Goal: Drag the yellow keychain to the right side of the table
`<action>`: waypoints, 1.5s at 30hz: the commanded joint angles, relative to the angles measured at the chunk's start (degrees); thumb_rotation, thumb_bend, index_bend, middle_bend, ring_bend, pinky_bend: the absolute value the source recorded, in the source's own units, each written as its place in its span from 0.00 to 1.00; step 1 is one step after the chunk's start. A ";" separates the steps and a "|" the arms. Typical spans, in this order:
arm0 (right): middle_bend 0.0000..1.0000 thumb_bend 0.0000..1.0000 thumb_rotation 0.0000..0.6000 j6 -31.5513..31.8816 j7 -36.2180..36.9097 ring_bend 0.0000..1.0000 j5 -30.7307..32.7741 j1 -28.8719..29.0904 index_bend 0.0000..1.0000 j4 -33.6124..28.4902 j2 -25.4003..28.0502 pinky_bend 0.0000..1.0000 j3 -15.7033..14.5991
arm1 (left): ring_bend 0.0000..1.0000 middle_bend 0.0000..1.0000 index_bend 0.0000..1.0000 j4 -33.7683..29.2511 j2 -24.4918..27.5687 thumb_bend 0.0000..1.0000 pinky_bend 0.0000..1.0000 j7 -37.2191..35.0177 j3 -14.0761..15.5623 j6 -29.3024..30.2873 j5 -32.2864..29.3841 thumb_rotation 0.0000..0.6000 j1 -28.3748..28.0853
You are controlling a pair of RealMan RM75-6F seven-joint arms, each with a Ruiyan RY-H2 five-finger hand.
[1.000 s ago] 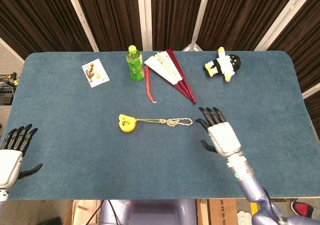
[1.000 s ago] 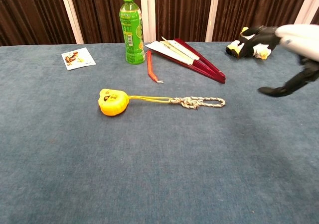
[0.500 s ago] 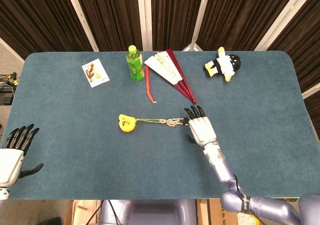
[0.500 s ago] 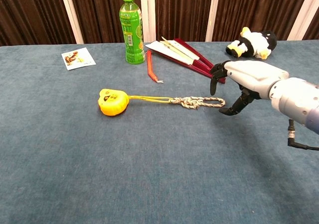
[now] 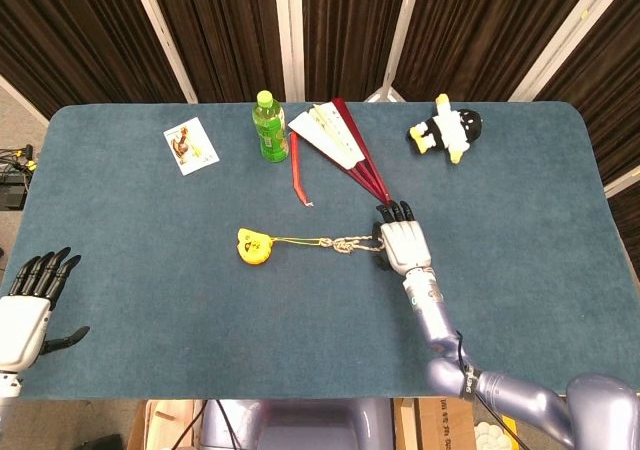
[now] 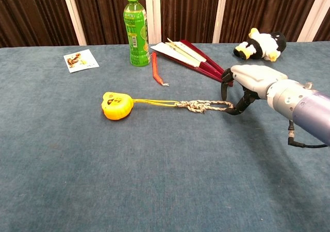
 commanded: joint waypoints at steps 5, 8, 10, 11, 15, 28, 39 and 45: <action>0.18 0.35 1.00 -0.29 0.49 0.02 1.50 0.61 0.54 1.94 -1.20 0.04 -0.22 | 0.00 0.00 0.00 -0.13 0.01 0.00 0.00 -0.04 -0.03 -0.10 -0.19 1.00 -0.03; 0.18 0.36 1.00 -0.32 0.59 0.02 1.82 0.85 0.54 2.63 -1.51 0.04 -0.36 | 0.00 0.00 0.00 -0.15 0.02 0.00 0.00 -0.11 -0.05 -0.08 -0.22 1.00 -0.03; 0.18 0.38 1.00 -0.34 0.66 0.02 1.82 0.98 0.55 2.86 -1.58 0.04 -0.54 | 0.00 0.00 0.00 -0.16 0.05 0.00 0.00 -0.20 -0.03 -0.14 -0.30 1.00 -0.03; 0.18 0.39 1.00 -0.29 0.73 0.02 1.81 1.03 0.55 2.95 -1.61 0.04 -0.60 | 0.00 0.00 0.00 -0.18 0.07 0.00 0.00 -0.25 -0.04 -0.15 -0.32 1.00 -0.04; 0.18 0.39 1.00 -0.17 1.05 0.02 2.08 0.99 0.55 3.10 -1.70 0.04 -0.89 | 0.00 0.00 0.00 -0.17 0.11 0.00 0.00 -0.38 -0.06 -0.04 -0.25 1.00 -0.04; 0.18 0.39 1.00 0.07 1.32 0.02 2.79 1.23 0.55 3.59 -2.12 0.04 -1.64 | 0.00 0.00 0.00 -0.23 0.13 0.00 0.00 -0.45 -0.05 -0.02 -0.30 1.00 -0.05; 0.18 0.39 1.00 0.05 1.42 0.02 3.21 1.83 0.57 4.43 -2.83 0.04 -1.82 | 0.00 0.00 0.00 -0.32 0.17 0.00 0.00 -0.60 -0.04 -0.14 -0.40 1.00 -0.11; 0.19 0.41 1.00 0.10 1.50 0.02 3.85 1.92 0.59 4.73 -3.10 0.04 -1.82 | 0.00 0.00 0.00 -0.34 0.20 0.00 0.00 -0.63 -0.04 -0.08 -0.37 1.00 -0.10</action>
